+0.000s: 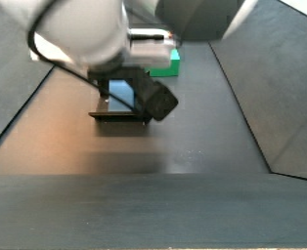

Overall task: Pick up the rectangle object. Move up. Place the rectangle object on the fixture. Regrasp the rectangle object. Move to above the board. Insert the rectangle object.
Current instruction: Regrasp the rectangle object.

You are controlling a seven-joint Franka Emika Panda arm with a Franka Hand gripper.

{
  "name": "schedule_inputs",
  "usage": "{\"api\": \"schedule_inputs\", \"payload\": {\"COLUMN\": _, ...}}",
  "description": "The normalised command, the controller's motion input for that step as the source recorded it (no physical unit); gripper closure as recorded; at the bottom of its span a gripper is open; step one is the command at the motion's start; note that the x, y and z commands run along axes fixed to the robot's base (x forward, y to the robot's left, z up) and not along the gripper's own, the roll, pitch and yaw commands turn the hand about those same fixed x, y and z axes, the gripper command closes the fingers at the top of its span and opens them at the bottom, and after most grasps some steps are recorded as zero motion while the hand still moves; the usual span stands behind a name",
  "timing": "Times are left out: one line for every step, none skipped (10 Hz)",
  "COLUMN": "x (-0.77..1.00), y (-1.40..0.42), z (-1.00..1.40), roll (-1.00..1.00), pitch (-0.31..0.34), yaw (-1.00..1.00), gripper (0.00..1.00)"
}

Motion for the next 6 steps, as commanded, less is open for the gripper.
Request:
{"api": "schedule_inputs", "payload": {"x": -0.03, "y": 0.0, "z": 1.0, "roll": 0.06, "pitch": 0.045, "yaw": 0.01, "gripper": 0.0}}
{"api": "schedule_inputs", "payload": {"x": -0.03, "y": 0.0, "z": 0.9, "roll": 0.06, "pitch": 0.058, "yaw": 0.01, "gripper": 0.0}}
{"api": "schedule_inputs", "payload": {"x": -0.03, "y": 0.0, "z": 0.72, "roll": 0.05, "pitch": 0.067, "yaw": 0.0, "gripper": 0.0}}
{"api": "schedule_inputs", "payload": {"x": -0.03, "y": 0.0, "z": 0.54, "roll": 0.05, "pitch": 0.076, "yaw": -0.01, "gripper": 0.0}}
{"api": "schedule_inputs", "payload": {"x": -0.02, "y": 0.01, "z": 0.3, "roll": 0.05, "pitch": 0.08, "yaw": -0.02, "gripper": 0.0}}
{"api": "schedule_inputs", "payload": {"x": -0.12, "y": -0.82, "z": 0.83, "roll": 1.0, "pitch": 0.055, "yaw": 0.04, "gripper": 0.0}}
